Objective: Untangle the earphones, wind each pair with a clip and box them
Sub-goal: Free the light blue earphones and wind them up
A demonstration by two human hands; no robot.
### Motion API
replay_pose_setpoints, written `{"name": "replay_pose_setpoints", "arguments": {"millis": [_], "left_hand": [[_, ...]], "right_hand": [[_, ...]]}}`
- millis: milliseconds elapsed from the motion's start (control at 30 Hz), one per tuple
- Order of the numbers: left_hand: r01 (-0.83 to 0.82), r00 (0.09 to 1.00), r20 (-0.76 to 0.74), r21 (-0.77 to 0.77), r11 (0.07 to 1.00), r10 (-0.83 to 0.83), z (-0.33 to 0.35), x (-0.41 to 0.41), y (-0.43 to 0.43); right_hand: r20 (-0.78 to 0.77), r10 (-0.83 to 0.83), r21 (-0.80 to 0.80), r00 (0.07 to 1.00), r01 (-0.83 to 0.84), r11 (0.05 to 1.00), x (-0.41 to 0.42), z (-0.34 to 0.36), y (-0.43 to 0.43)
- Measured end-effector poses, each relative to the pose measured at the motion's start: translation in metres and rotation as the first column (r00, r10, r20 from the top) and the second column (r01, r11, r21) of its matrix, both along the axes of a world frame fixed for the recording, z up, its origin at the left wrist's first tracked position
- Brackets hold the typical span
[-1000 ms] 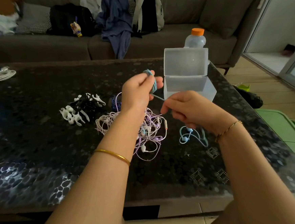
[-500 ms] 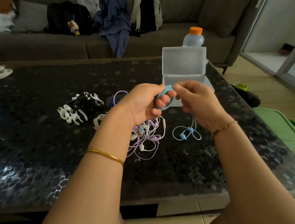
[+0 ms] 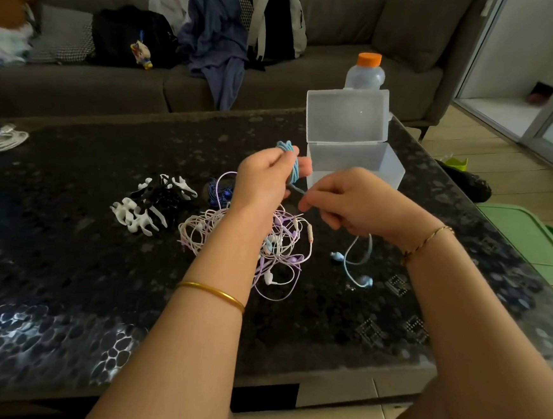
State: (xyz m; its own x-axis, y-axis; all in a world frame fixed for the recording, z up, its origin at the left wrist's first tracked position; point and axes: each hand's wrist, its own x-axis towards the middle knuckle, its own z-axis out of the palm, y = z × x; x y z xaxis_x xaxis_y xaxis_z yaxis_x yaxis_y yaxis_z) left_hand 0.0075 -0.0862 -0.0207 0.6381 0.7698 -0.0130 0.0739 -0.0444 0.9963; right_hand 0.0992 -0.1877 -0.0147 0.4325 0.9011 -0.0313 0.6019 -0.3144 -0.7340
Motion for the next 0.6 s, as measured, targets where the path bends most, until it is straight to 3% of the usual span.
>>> {"name": "replay_pose_setpoints", "arguments": {"millis": [100,200,300,400,500,567,600], "left_hand": [[0.127,0.984,-0.164,0.401,0.907,-0.065,-0.004,0.0,0.001],[0.257,0.949,-0.284,0.439,0.861,-0.139,-0.002,0.003,-0.001],[0.289,0.927,-0.315,0.252,0.924,-0.204,0.003,0.005,-0.003],[0.313,0.94,-0.1,-0.124,0.942,-0.325,0.008,0.003,-0.002],[0.337,0.94,0.211,-0.459,0.822,-0.267,0.011,0.001,-0.001],[0.326,0.926,0.348,-0.55,0.769,-0.144,0.011,0.001,-0.001],[0.289,0.929,0.357,-0.532,0.796,-0.099,0.01,0.002,-0.001]], "right_hand": [[0.086,-0.089,0.133,0.992,0.077,0.988,0.003,0.004,-0.001],[0.239,-0.154,0.213,0.959,0.103,0.972,0.008,0.001,0.0],[0.311,-0.261,0.316,0.914,0.159,0.935,0.016,-0.004,-0.001],[0.249,-0.342,0.406,0.906,0.223,0.886,0.021,-0.01,-0.001],[0.176,-0.283,0.289,0.943,0.225,0.93,0.017,-0.016,0.001],[0.146,-0.172,0.133,0.974,0.153,0.979,0.01,-0.018,0.004],[0.128,-0.114,0.071,0.985,0.105,0.992,0.007,-0.018,0.005]]}}
